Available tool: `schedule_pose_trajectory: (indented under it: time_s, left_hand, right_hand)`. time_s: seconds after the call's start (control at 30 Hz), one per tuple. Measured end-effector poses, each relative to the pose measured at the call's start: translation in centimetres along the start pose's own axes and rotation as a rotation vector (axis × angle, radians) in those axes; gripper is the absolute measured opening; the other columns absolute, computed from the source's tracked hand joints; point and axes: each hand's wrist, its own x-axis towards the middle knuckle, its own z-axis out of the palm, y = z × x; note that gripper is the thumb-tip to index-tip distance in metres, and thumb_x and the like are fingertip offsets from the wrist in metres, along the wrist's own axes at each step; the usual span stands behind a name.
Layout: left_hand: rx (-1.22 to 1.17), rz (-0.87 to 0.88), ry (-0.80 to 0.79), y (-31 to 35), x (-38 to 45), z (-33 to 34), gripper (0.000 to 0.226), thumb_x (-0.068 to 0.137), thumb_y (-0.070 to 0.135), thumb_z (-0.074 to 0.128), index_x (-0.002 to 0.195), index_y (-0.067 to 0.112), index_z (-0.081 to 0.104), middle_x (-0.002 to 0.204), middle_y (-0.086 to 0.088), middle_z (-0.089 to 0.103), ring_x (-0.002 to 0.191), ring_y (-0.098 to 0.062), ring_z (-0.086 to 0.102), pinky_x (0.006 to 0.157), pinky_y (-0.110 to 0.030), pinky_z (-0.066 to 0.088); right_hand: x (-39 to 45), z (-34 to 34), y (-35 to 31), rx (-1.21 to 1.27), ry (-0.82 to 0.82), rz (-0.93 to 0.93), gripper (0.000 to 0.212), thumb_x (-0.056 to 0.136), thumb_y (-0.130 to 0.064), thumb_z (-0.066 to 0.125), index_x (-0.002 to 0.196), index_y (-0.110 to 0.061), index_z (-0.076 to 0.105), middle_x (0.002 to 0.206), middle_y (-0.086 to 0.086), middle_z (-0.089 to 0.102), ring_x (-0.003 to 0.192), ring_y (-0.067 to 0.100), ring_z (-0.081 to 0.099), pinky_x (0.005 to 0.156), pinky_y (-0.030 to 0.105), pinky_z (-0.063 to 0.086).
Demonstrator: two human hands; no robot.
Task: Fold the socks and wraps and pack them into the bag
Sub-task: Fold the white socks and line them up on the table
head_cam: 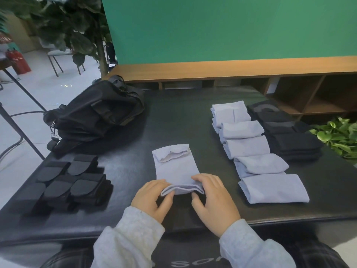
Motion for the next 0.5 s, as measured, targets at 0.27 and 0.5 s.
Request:
schedule_pose_trajectory:
  time_s: [0.27,0.5]
  left_hand:
    - [-0.028,-0.283,0.045,1.23,-0.05,-0.57,0.015,0.090,0.032,0.053,0.080,0.023,0.061,0.075,0.008,0.057,0.070,-0.008,0.055,0.059,-0.011,0.037]
    - [0.002,-0.407,0.024,1.22,0.39,-0.56,0.018,0.092,0.035,0.048,0.088,0.020,0.058,0.076,0.004,0.061,0.071,-0.009,0.055,0.061,-0.016,0.040]
  right_hand:
    - [0.33,-0.57,-0.62,-0.027,-0.073,0.187,0.013,0.095,-0.041,0.045,0.099,-0.029,0.048,0.091,-0.012,0.053,0.089,0.008,0.051,0.080,0.023,0.045]
    - [0.76,-0.68,-1.00,-0.123,-0.105,0.219,0.018,0.098,-0.044,0.035,0.092,-0.027,0.035,0.081,-0.010,0.052,0.076,0.011,0.049,0.067,0.025,0.039]
